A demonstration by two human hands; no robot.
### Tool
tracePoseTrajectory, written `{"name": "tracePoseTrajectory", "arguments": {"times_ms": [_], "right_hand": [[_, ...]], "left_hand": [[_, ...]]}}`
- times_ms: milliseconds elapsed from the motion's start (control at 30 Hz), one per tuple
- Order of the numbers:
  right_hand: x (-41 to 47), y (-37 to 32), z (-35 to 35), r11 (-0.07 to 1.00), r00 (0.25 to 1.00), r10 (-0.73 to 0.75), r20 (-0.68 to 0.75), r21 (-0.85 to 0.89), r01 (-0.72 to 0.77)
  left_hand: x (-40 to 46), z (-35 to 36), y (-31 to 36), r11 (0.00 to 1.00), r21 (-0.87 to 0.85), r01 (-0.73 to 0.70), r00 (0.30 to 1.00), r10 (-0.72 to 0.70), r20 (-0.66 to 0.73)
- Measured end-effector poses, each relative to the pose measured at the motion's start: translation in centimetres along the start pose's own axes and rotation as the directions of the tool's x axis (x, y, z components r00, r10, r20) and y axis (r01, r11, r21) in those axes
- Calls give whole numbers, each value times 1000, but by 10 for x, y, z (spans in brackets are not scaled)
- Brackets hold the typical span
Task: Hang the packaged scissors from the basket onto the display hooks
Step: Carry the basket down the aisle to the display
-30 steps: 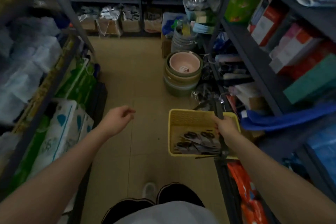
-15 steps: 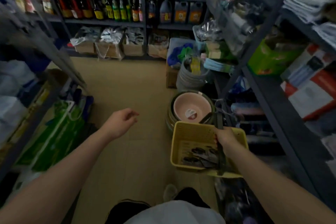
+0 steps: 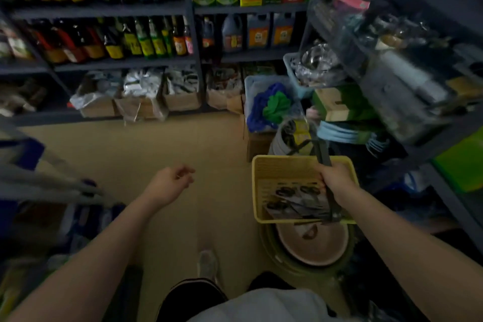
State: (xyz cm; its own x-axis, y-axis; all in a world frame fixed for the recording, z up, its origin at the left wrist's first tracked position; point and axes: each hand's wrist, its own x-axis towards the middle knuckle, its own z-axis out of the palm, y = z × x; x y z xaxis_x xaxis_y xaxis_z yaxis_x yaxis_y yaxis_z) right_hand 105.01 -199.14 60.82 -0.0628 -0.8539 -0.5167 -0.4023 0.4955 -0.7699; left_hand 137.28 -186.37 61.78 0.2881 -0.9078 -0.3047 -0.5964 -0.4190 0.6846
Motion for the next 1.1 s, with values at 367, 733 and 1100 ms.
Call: {"name": "tracePoseTrajectory", "arguments": {"times_ms": [367, 733, 1100], "right_hand": [[149, -146, 53, 944, 989, 134, -55, 312, -110], [294, -353, 30, 838, 995, -23, -97, 540, 72], [416, -520, 21, 568, 935, -174, -310, 744, 352]], "left_hand": [[277, -102, 127, 955, 53, -293, 954, 289, 74], [520, -98, 240, 885, 229, -406, 888, 324, 326], [710, -129, 349, 804, -3, -595, 749, 556, 361]]}}
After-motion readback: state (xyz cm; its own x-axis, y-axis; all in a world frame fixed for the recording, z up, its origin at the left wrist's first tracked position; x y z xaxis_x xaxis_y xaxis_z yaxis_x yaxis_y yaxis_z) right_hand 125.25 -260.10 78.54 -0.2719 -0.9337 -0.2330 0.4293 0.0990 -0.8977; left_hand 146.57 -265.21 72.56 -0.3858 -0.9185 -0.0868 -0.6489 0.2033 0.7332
